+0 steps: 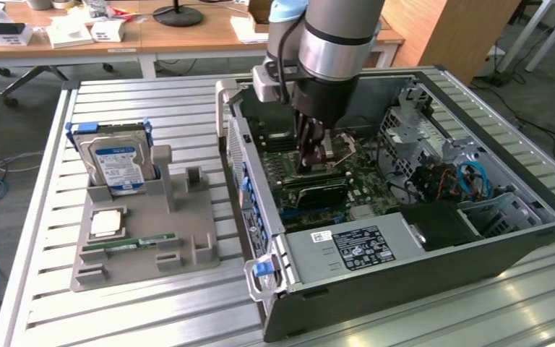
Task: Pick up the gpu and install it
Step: 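Press down on the gpu until it lock into place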
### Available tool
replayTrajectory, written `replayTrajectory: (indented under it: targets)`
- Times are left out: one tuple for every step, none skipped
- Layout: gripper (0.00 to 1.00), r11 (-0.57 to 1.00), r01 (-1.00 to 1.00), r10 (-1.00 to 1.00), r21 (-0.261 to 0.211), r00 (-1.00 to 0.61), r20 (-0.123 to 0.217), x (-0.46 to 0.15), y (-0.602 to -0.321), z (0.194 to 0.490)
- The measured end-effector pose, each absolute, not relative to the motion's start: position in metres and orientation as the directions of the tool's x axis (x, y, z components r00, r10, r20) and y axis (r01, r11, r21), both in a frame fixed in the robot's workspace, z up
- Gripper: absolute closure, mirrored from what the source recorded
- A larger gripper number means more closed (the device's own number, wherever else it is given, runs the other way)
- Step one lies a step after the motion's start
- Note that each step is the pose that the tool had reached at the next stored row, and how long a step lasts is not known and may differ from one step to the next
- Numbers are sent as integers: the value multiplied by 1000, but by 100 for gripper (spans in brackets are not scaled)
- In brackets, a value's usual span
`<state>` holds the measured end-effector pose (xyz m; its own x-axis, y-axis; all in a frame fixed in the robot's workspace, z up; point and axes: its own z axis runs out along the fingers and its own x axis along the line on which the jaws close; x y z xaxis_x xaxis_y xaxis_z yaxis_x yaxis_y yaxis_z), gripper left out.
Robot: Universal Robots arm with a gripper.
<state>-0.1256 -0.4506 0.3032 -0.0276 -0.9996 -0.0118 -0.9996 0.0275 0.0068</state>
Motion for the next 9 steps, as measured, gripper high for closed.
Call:
replayTrajectory:
  targets:
    - [89, 27, -1000, -1000, 7, -28, -12, -127, -451, 303]
    - [89, 27, -1000, -1000, 7, -28, -12, -128, -451, 303]
    - [89, 27, -1000, -1000, 7, -28, -12, -129, -451, 303]
    - [89, 28, -1000, -1000, 7, -28, -12, -130, -451, 303]
    - [89, 28, -1000, -1000, 7, -28, -12, -131, -451, 303]
    - [89, 28, -1000, -1000, 7, -28, -12, -131, -451, 302]
    - [89, 27, -1000, -1000, 7, -28, -12, -132, -451, 302]
    - [89, 28, -1000, -1000, 7, -28, -12, -133, -451, 302]
    - [89, 28, -1000, -1000, 7, -28, -12, -134, -451, 302]
